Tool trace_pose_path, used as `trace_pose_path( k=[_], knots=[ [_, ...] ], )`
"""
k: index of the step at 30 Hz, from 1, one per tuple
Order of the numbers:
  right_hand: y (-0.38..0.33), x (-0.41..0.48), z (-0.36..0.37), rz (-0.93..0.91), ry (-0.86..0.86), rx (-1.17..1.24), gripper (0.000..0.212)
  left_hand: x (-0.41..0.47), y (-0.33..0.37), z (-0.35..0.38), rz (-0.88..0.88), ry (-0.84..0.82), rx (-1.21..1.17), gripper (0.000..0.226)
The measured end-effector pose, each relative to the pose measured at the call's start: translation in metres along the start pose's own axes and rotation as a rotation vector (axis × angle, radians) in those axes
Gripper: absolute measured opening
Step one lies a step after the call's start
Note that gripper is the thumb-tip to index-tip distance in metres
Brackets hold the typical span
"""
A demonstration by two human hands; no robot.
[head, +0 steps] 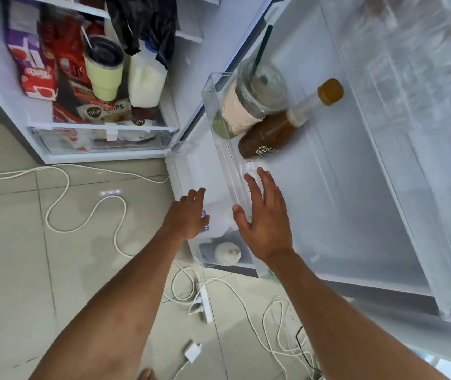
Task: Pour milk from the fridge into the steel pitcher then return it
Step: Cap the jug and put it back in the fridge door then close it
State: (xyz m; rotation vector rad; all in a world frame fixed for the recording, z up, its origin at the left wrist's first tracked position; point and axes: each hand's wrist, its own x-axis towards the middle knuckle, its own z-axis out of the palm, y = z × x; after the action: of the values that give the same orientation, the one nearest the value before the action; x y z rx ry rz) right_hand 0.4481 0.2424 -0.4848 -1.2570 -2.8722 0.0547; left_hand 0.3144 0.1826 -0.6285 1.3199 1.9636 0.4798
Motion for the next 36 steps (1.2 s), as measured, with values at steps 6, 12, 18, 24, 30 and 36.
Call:
trace_pose_path(
  k=[6, 12, 18, 24, 30, 36],
  knots=[
    [0.003, -0.001, -0.003, -0.022, -0.051, 0.0, 0.061, -0.02, 0.015, -0.051, 0.066, 0.116, 0.004, 0.052],
    [-0.022, -0.009, -0.028, 0.067, -0.042, 0.184, 0.067, -0.054, 0.034, -0.102, 0.076, 0.175, 0.079, 0.041],
    [-0.047, -0.027, -0.078, 0.082, -0.042, 0.356, 0.053, -0.101, 0.056, -0.15, 0.051, 0.234, 0.131, 0.039],
    [-0.061, -0.041, -0.148, 0.009, 0.017, 0.452, 0.039, -0.152, 0.1, -0.203, 0.054, 0.343, 0.204, 0.035],
    [-0.058, -0.05, -0.239, -0.143, 0.224, 0.491, 0.031, -0.192, 0.164, -0.238, 0.126, 0.45, 0.256, 0.036],
    [-0.033, -0.067, -0.314, -0.2, 0.367, 0.448, 0.036, -0.224, 0.227, -0.247, 0.208, 0.497, 0.293, 0.04]
  ],
)
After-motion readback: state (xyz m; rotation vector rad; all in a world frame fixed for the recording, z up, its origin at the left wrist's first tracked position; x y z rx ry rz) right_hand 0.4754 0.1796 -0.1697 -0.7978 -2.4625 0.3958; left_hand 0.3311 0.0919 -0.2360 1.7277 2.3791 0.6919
